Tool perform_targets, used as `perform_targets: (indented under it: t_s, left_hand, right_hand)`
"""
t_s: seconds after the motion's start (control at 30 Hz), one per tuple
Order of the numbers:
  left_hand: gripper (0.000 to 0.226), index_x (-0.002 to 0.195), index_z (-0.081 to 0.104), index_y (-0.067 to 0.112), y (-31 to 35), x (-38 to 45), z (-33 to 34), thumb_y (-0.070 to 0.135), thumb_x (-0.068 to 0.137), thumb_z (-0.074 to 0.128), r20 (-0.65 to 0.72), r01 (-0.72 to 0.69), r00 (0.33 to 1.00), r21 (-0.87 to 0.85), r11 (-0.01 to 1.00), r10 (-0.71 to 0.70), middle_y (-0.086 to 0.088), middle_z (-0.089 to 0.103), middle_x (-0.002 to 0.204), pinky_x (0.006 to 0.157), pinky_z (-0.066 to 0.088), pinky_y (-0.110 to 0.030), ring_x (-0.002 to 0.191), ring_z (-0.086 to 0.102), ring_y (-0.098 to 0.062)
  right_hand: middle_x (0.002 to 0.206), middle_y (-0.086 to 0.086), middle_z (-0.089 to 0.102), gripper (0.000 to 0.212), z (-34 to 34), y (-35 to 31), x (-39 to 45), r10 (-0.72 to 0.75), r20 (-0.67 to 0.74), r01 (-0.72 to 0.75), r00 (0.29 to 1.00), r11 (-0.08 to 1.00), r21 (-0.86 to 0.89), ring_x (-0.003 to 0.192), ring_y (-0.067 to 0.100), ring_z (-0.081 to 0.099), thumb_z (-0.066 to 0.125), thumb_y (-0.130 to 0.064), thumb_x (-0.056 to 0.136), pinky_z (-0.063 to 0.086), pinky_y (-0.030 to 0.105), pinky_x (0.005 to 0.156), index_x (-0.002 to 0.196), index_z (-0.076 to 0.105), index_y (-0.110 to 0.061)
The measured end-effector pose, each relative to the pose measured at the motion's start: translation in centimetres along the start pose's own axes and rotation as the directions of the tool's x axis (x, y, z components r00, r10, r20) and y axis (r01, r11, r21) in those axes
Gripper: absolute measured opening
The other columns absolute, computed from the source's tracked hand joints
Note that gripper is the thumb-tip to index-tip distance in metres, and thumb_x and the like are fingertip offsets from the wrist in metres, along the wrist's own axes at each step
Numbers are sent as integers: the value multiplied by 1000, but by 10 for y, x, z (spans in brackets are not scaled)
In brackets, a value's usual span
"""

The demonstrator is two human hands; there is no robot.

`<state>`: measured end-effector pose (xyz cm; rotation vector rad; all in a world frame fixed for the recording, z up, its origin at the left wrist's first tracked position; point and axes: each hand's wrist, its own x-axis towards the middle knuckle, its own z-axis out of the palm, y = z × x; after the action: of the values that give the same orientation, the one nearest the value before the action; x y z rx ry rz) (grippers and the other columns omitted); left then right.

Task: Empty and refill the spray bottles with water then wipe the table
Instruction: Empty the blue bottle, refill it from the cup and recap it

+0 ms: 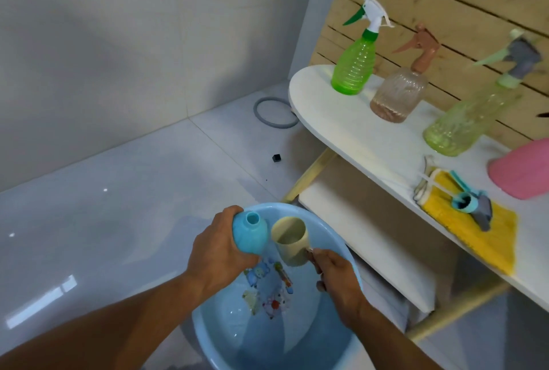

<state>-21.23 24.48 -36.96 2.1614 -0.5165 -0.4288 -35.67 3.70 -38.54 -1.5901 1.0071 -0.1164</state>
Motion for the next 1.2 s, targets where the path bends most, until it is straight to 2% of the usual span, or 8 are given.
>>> perform_targets:
  t_s: [0.1, 0.23, 0.37, 0.53, 0.7, 0.83, 0.97, 1.2]
  left_hand:
    - [93, 136, 41, 42, 6, -8, 5, 36, 60, 95, 26, 39, 999, 9, 999, -39, 13, 56, 125, 94, 54, -44, 108, 62, -20]
    - [96, 138, 40, 43, 17, -17, 11, 40, 57, 92, 55, 57, 997, 33, 998, -59, 14, 56, 125, 95, 52, -39, 110, 61, -21]
    - [95, 137, 44, 45, 29, -21, 14, 45, 55, 92, 71, 40, 997, 40, 998, -43, 16, 57, 123, 87, 50, -30, 107, 60, -18]
    - [92, 134, 44, 45, 49, -21, 12, 44, 56, 92, 84, 5, 996, 67, 998, -10, 15, 56, 123, 93, 55, -41, 110, 60, -22]
    - [93, 137, 44, 39, 58, -18, 8, 43, 60, 96, 83, -21, 996, 79, 997, 14, 12, 56, 126, 95, 54, -42, 113, 59, -23]
    - [92, 138, 43, 38, 61, -18, 4, 44, 61, 96, 81, -37, 996, 96, 995, 29, 12, 55, 127, 96, 54, -42, 113, 58, -21]
    - [92, 136, 43, 39, 61, -19, 0, 45, 61, 95, 82, -40, 996, 106, 994, 31, 12, 55, 127, 96, 55, -43, 111, 59, -21]
    - [92, 135, 43, 40, 62, -19, 0, 47, 60, 95, 74, -44, 997, 127, 991, 35, 13, 55, 126, 97, 54, -44, 109, 59, -20]
  right_hand:
    - [73, 0, 54, 30, -20, -24, -10, -75, -56, 76, 996, 997, 12, 61, 11, 44, 66, -35, 97, 40, 27, 55, 89, 71, -7]
    - [75, 2, 61, 31, -42, -56, -24, -202, -74, 202, 977, 979, -15, 60, 10, 46, 70, -41, 93, 41, 27, 53, 72, 68, -18]
    - [70, -1, 57, 32, -54, -82, -39, -321, -63, 320, 945, 947, -26, 59, 11, 42, 72, -45, 91, 40, 34, 58, 78, 68, -16]
    - [61, -12, 51, 25, -65, -111, -61, -528, -36, 514, 848, 838, -181, 57, 4, 40, 70, -41, 93, 39, 18, 53, 79, 68, -22]
    - [67, -12, 56, 18, -68, -129, -80, -584, 21, 565, 811, 775, -282, 61, 2, 46, 69, -41, 94, 41, 17, 56, 86, 70, -25]
    - [82, -13, 64, 11, -67, -138, -90, -637, 49, 600, 769, 693, -399, 76, 6, 57, 67, -41, 95, 45, 15, 64, 93, 72, -31]
    - [89, -19, 63, 9, -65, -143, -94, -690, 69, 633, 720, 614, -472, 83, 7, 59, 67, -36, 95, 43, 13, 66, 98, 73, -31]
    - [89, -15, 63, 19, -64, -148, -96, -765, 120, 664, 632, 455, -593, 83, 8, 58, 64, -40, 96, 49, 29, 70, 102, 75, -26]
